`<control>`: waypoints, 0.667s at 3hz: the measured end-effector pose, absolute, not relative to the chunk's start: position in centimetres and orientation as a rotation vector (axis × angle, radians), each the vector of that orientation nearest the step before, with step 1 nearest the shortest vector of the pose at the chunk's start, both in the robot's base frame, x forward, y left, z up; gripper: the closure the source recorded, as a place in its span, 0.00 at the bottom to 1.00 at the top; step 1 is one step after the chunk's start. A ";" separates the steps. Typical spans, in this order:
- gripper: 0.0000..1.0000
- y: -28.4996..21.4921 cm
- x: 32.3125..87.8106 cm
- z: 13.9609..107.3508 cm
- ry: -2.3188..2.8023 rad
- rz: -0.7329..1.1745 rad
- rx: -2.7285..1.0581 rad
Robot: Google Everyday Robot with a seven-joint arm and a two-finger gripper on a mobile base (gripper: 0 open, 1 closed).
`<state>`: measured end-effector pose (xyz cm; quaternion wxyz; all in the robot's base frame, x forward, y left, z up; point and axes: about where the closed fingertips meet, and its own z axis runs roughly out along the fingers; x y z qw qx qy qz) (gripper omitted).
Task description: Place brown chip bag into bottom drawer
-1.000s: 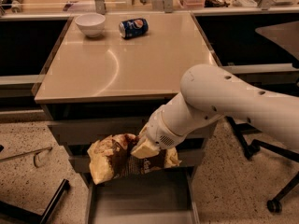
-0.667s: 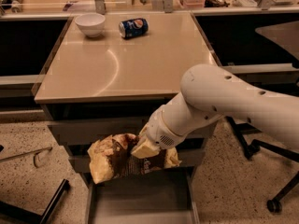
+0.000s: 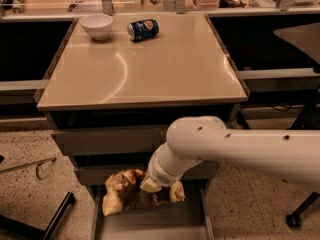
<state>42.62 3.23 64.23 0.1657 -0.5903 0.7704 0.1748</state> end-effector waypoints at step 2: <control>1.00 1.0 41.5 50.9 2.441 0.537 -1.361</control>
Offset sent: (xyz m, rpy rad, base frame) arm 0.0345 -0.0578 -0.1589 0.2844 -0.0695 -0.5994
